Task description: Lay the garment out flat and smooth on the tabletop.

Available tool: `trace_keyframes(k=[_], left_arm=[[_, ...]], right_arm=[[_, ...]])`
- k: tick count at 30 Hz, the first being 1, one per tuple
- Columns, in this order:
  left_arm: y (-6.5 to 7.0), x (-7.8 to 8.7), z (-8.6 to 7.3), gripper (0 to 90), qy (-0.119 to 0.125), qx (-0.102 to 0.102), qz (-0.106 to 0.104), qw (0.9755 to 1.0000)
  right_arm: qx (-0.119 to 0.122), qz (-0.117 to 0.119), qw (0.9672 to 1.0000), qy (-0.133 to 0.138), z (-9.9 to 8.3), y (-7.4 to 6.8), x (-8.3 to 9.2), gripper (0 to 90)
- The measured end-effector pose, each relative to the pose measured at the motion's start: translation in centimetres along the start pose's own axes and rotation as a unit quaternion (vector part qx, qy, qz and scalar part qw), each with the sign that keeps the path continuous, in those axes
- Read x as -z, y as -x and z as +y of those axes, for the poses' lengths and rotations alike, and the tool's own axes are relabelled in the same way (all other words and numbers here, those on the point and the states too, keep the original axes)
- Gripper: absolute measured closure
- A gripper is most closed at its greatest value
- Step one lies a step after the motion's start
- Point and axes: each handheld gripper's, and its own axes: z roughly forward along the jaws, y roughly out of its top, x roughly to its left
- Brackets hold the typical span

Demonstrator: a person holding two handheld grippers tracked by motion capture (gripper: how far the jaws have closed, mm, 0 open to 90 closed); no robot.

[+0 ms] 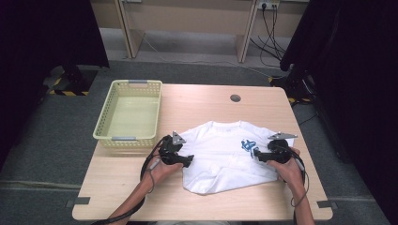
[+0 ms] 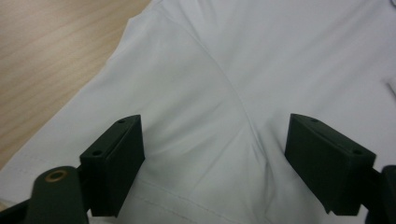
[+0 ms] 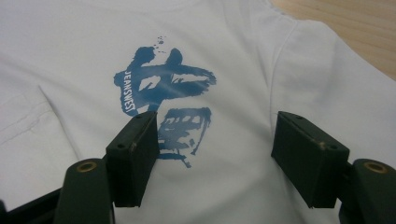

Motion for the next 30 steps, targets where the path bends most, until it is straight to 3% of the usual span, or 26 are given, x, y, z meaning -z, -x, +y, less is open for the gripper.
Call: trace_keyframes(k=[3, 7, 9, 13, 16, 20, 23, 24, 26, 30], left_arm=[[0.3, 0.5, -0.1, 17.1, 0.006, -0.007, 0.016, 0.9998], [1.1, 2.7, -1.3, 15.3, 0.033, 0.009, -0.002, 0.9994], [1.4, 3.6, -2.0, 14.3, 0.042, 0.012, -0.002, 0.9991], [2.2, 4.5, -3.3, 14.1, 0.049, 0.002, 0.007, 0.9987], [2.6, 4.5, -3.4, 14.0, 0.045, -0.002, 0.004, 0.999], [3.1, 4.4, -3.9, 13.7, 0.039, -0.006, 0.001, 0.9992], [3.5, 4.4, -4.6, 13.4, 0.027, -0.016, 0.002, 0.9995], [3.6, 4.3, -4.8, 13.3, 0.025, -0.015, 0.001, 0.9996], [3.3, 4.4, -4.9, 11.8, 0.021, -0.007, 0.0, 0.9998], [2.7, 4.4, -5.0, 10.6, 0.016, 0.009, -0.005, 0.9998]], right_arm=[[0.011, -0.009, 0.9999, 0.001, 0.2, -0.7, 0.4, 32.5], [0.033, 0.025, 0.9984, 0.038, 0.7, -2.8, 1.9, 33.5], [0.048, 0.037, 0.9972, 0.043, 1.0, -4.1, 2.3, 34.4], [0.077, 0.061, 0.9948, 0.029, 1.5, -6.5, 1.5, 36.6], [0.091, 0.076, 0.9928, 0.016, 1.8, -7.5, 0.5, 41.6], [0.097, 0.08, 0.992, 0.006, 1.8, -7.9, -0.3, 47.2], [0.101, 0.087, 0.991, -0.002, 1.4, -7.9, -0.9, 54.9], [0.092, 0.097, 0.9909, 0.001, 1.3, -7.8, -1.0, 59.9], [0.099, 0.099, 0.9902, 0.001, 1.2, -7.7, -0.7, 71.5], [0.117, 0.101, 0.988, 0.006, 0.7, -7.9, -0.2, 81.5]])
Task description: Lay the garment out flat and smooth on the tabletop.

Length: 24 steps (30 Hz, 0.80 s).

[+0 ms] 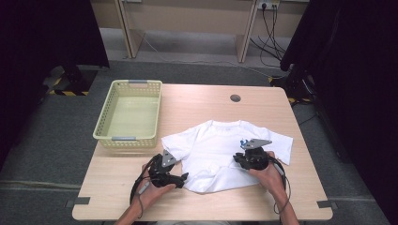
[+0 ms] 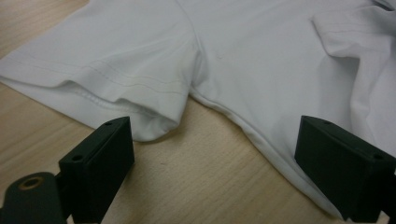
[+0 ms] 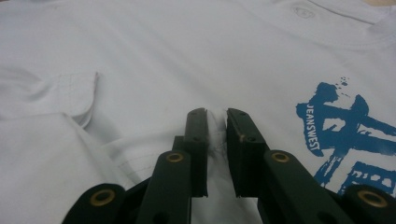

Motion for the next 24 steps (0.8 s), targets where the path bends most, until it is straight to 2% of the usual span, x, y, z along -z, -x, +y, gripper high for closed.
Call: trace_keyframes(k=[4, 9, 14, 19, 24], left_arm=[[0.0, 0.1, 0.0, 10.6, 0.0, 0.0, 0.001, 1.0], [-0.3, 0.3, -0.3, 10.6, 0.0, 0.002, 0.002, 1.0], [-0.5, 0.6, -0.5, 10.6, 0.0, 0.005, 0.006, 1.0], [-0.5, 0.6, -0.5, 10.6, 0.0, 0.005, 0.006, 1.0], [-0.5, 0.6, -0.5, 10.6, 0.0, 0.005, 0.006, 1.0]], right_arm=[[0.009, -0.004, 0.9997, 0.022, -0.8, -0.4, 1.5, 84.1], [0.008, -0.019, 0.998, 0.06, -2.6, -0.8, 5.5, 84.3], [-0.011, -0.032, 0.9965, 0.077, -6.2, -0.9, 8.6, 84.6], [-0.039, -0.04, 0.9941, 0.093, -9.7, -0.8, 10.6, 84.6], [-0.049, -0.043, 0.9927, 0.102, -12.3, -1.8, 12.4, 84.6]])
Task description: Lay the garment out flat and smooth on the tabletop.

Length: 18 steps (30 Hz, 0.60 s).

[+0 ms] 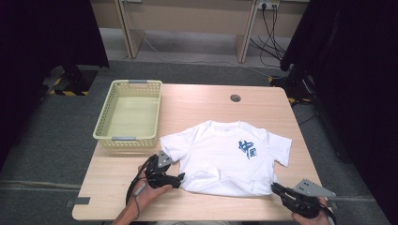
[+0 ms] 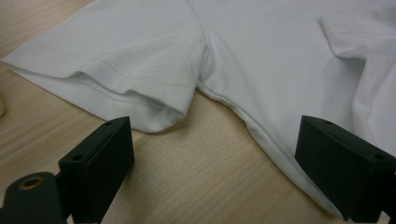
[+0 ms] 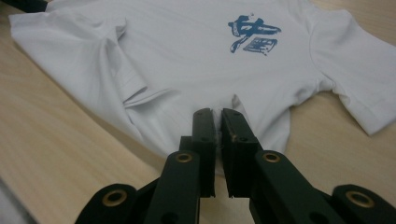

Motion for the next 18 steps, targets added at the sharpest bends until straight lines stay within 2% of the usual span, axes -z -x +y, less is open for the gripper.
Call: trace_keyframes(k=[3, 6, 8, 9, 12, 15, 18], left_arm=[[0.0, 0.0, 0.0, 10.6, 0.0, 0.0, 0.0, 1.0], [0.0, 0.0, 0.0, 10.6, 0.0, 0.0, 0.0, 1.0], [0.0, 0.0, 0.0, 10.6, -0.001, 0.0, 0.0, 1.0], [0.0, 0.0, 0.0, 10.5, -0.001, -0.002, -0.002, 1.0], [0.0, 0.2, 0.2, 11.1, 0.009, -0.026, 0.004, 0.9996], [0.2, 0.5, 0.6, 11.4, 0.024, -0.022, 0.002, 0.9995], [0.6, 0.3, 0.9, 11.5, 0.022, -0.026, -0.004, 0.9994]], right_arm=[[-0.002, -0.014, 0.9999, -0.007, -1.1, -0.2, 1.0, 84.6], [-0.012, -0.012, 0.9998, -0.012, -2.0, 0.1, 1.4, 83.3], [-0.018, -0.012, 0.9997, -0.012, -2.1, 0.2, 1.6, 77.3], [-0.025, -0.013, 0.9996, -0.008, -1.9, 0.2, 1.7, 70.7], [-0.041, -0.023, 0.9989, 0.005, -1.0, 0.5, 1.7, 55.8], [-0.039, -0.033, 0.9987, 0.0, 0.2, 0.7, 1.0, 49.4], [-0.035, -0.032, 0.9988, -0.014, 1.5, 1.1, -0.4, 43.7]])
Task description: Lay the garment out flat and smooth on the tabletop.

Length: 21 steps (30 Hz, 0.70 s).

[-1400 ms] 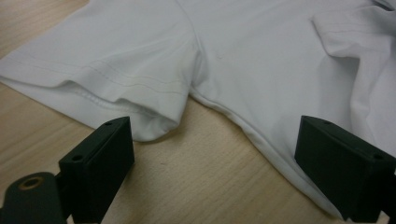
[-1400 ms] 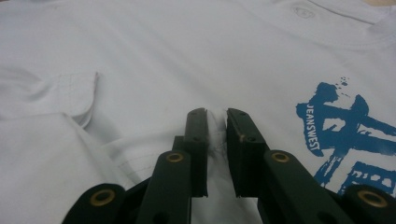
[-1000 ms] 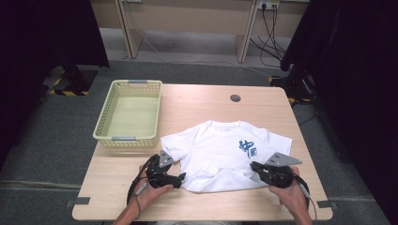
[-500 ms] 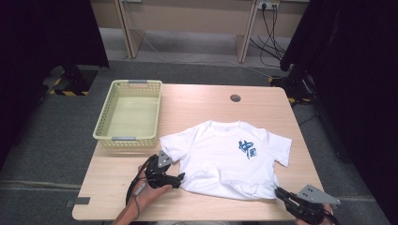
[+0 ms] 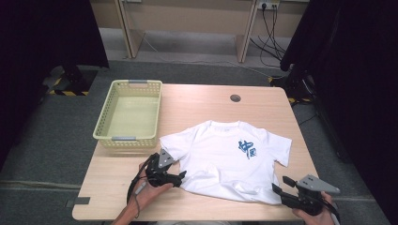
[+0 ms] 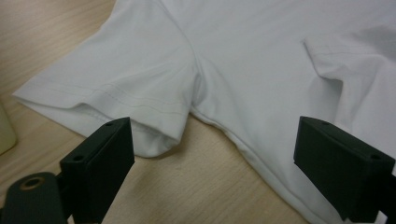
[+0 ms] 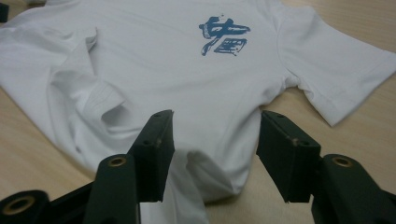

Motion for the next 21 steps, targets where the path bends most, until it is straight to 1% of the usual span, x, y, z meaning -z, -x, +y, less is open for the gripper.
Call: trace_keyframes(k=[2, 5, 7, 9, 11, 13, 14, 15, 16, 17, 21], left_arm=[[0.4, -0.3, 0.2, 11.6, -0.002, -0.005, -0.004, 1.0], [0.8, -0.9, 0.7, 12.2, -0.005, -0.013, -0.01, 0.9998], [1.0, -1.5, 1.1, 12.5, -0.009, -0.02, -0.013, 0.9997], [1.1, -2.1, 1.5, 12.8, -0.018, -0.027, -0.012, 0.9994], [1.0, -2.6, 2.0, 12.9, -0.022, -0.031, -0.01, 0.9992], [0.9, -3.1, 2.4, 13.0, -0.028, -0.029, -0.01, 0.9991], [0.8, -3.5, 2.6, 13.2, -0.034, -0.029, -0.011, 0.999], [0.7, -3.8, 2.7, 13.3, -0.036, -0.024, -0.017, 0.9989], [0.5, -4.2, 2.9, 12.6, -0.039, -0.012, -0.025, 0.9989], [0.4, -4.4, 3.1, 12.1, -0.042, -0.008, -0.028, 0.9987], [-0.2, -5.3, 3.9, 11.5, -0.044, -0.004, -0.022, 0.9988]], right_arm=[[0.01, 0.002, 0.9998, -0.017, 1.0, 0.1, -1.3, 40.9], [0.037, 0.006, 0.9982, -0.047, 2.4, -0.2, -3.4, 35.2], [0.048, 0.013, 0.9967, -0.064, 3.3, -0.3, -4.7, 33.3], [0.051, 0.016, 0.9954, -0.079, 4.0, -0.1, -6.0, 32.5], [0.044, 0.019, 0.9942, -0.096, 4.4, 0.4, -7.3, 32.0], [0.036, 0.018, 0.9931, -0.11, 4.6, 1.1, -8.4, 31.8], [0.034, 0.017, 0.9928, -0.114, 4.5, 1.4, -8.9, 28.5], [0.03, 0.02, 0.9936, -0.107, 4.6, 1.7, -9.2, 28.7], [0.032, 0.019, 0.9937, -0.106, 4.7, 1.9, -9.4, 28.8], [0.033, 0.019, 0.9935, -0.108, 4.8, 2.0, -9.5, 28.3], [0.032, 0.017, 0.993, -0.112, 5.3, 2.7, -10.1, 27.5]])
